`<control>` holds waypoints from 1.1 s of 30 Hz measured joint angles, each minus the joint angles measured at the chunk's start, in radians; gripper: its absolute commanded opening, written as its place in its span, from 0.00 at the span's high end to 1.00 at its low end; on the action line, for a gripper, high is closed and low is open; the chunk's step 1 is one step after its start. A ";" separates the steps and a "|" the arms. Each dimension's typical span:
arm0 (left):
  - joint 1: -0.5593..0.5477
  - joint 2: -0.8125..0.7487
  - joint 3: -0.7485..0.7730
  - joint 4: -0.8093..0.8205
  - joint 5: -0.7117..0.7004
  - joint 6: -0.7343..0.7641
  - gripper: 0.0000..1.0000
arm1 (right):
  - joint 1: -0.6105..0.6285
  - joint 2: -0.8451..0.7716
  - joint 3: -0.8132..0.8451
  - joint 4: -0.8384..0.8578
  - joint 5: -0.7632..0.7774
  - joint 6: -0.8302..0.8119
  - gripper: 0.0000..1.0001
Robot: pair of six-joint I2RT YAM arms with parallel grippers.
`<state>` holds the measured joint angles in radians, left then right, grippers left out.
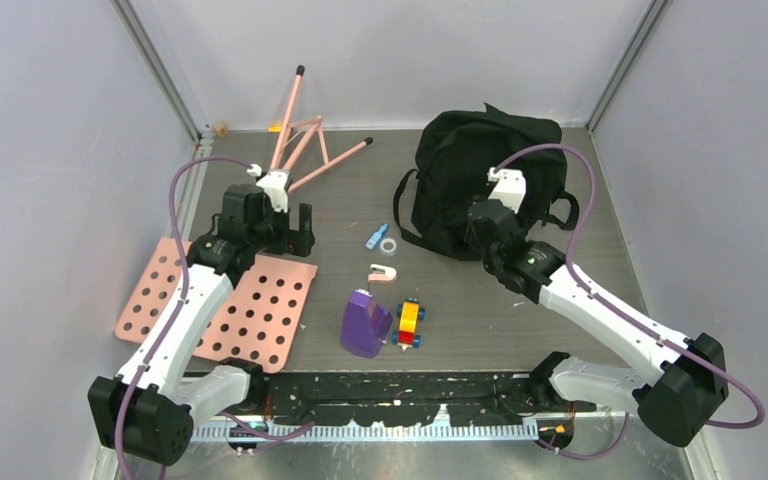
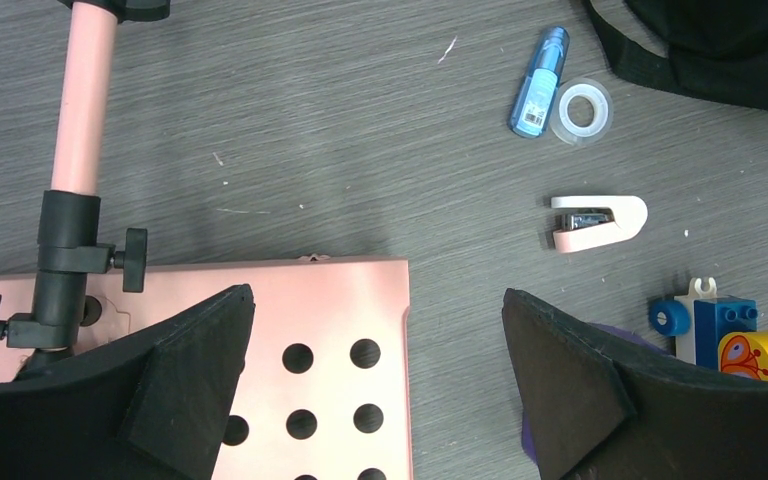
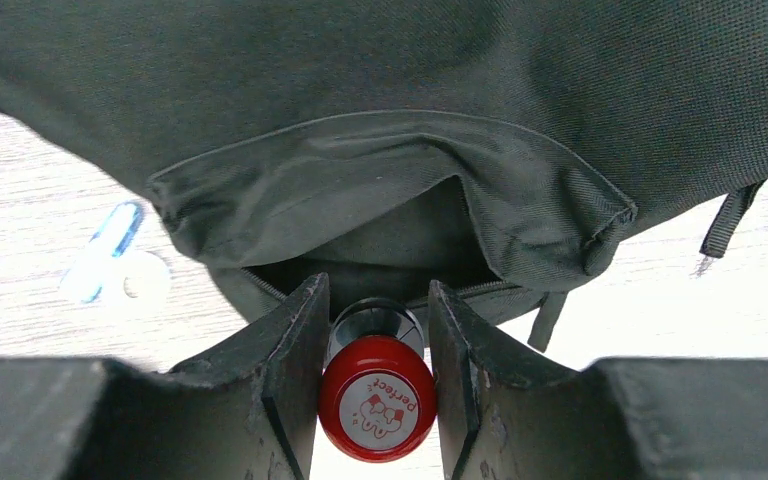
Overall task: Pack the student bag
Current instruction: Pick up the personal item from the center of the board, then place the personal item in the student bag.
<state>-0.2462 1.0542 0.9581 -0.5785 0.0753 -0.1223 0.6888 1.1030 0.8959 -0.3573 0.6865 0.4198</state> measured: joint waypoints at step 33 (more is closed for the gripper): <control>0.000 -0.007 -0.007 0.002 0.001 0.003 0.02 | -0.062 0.178 -0.187 0.523 -0.006 -0.135 0.38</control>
<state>-0.2462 1.0470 0.9512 -0.5766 0.0765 -0.1188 0.6270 1.2812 0.7086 0.1658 0.6800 0.2848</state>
